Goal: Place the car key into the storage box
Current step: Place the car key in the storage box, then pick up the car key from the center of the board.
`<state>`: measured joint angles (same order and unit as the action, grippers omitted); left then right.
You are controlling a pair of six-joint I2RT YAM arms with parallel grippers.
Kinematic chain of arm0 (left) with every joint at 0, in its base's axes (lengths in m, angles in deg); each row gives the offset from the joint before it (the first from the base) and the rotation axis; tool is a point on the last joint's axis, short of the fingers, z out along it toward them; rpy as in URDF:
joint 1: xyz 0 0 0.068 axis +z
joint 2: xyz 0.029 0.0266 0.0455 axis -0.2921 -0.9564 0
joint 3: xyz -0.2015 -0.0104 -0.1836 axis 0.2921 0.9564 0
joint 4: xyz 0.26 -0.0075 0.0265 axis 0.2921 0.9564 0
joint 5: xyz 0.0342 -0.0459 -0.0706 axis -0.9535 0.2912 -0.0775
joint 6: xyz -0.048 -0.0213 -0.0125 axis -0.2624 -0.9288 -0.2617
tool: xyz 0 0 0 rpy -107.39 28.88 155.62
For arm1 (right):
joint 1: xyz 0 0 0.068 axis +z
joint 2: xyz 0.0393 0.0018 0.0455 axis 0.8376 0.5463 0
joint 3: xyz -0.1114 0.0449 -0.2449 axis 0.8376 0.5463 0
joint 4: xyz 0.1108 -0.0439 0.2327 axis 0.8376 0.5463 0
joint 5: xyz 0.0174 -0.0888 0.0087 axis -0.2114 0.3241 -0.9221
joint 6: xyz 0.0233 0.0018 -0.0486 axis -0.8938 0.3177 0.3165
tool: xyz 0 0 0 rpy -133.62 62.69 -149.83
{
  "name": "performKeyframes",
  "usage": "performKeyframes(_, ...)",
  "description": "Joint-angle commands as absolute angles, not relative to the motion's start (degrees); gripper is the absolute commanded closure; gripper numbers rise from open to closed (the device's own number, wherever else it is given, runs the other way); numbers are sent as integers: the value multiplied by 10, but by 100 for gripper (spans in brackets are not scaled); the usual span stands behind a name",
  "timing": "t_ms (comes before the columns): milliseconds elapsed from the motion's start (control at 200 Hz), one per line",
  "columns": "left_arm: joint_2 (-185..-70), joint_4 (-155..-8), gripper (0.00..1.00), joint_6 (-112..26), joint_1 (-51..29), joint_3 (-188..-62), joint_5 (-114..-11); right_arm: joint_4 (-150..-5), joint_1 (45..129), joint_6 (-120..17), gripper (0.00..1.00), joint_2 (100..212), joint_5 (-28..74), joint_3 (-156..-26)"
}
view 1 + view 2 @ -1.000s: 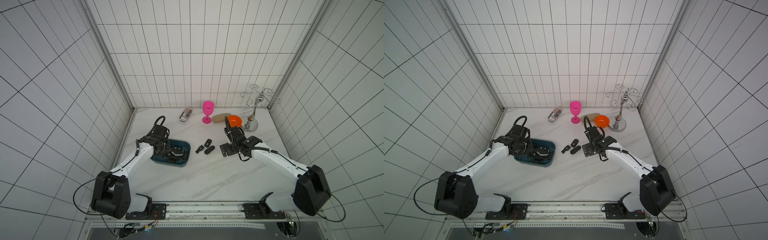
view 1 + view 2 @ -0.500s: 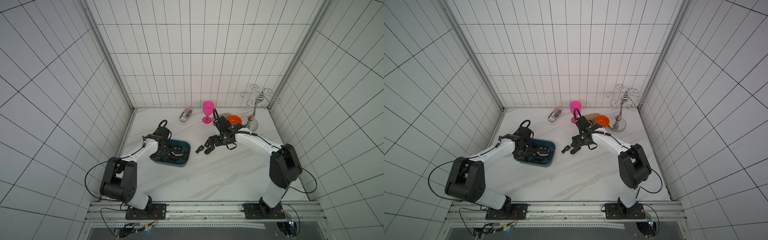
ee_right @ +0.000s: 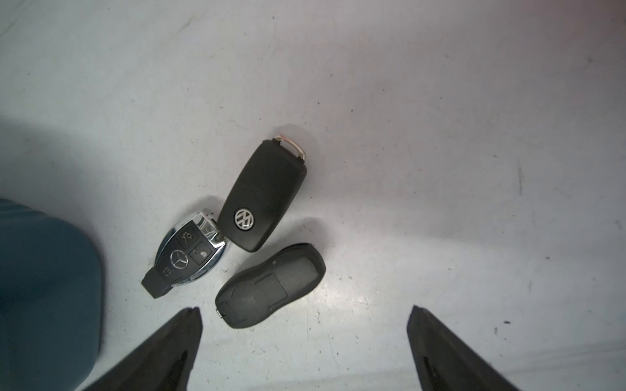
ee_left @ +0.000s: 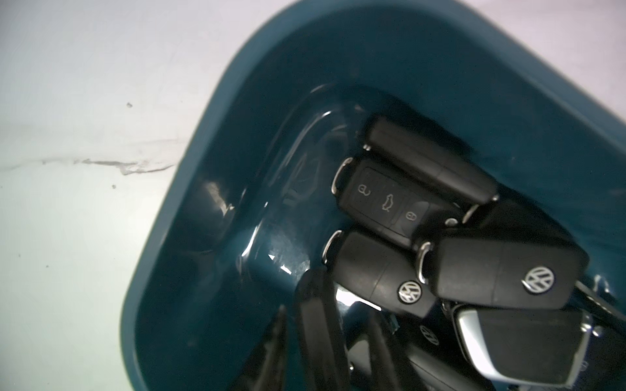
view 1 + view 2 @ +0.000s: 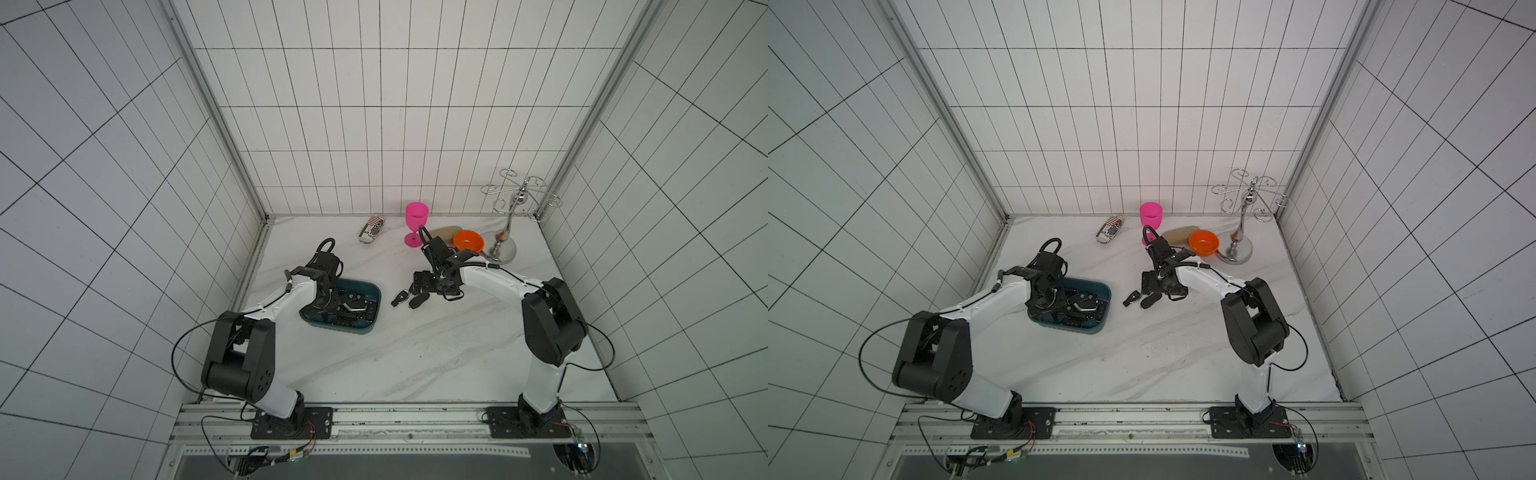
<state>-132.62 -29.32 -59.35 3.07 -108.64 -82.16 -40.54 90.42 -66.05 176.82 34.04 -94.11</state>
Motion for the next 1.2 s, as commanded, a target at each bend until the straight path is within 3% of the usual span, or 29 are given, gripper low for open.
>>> performKeyframes(0, -1302, -305, 49, -586, 33, -1084, -784, -386, 914, -696, 1, 1808, 334, -975)
performKeyframes(190, -1262, -290, 36, -576, 33, -1090, -746, -382, 922, -710, 1, 1829, 351, -980)
performKeyframes(520, -1176, -240, 31, -562, 34, -1129, -721, -368, 928, -720, 0, 1853, 376, -989)
performKeyframes(755, -1148, -233, 31, -564, 34, -1151, -705, -364, 930, -699, 34, 1857, 390, -976)
performKeyframes(954, -1150, -236, 31, -564, 34, -1145, -692, -366, 935, -685, 51, 1868, 409, -982)
performKeyframes(1194, -1144, -252, 31, -566, 34, -1123, -657, -361, 936, -668, 80, 1868, 400, -980)
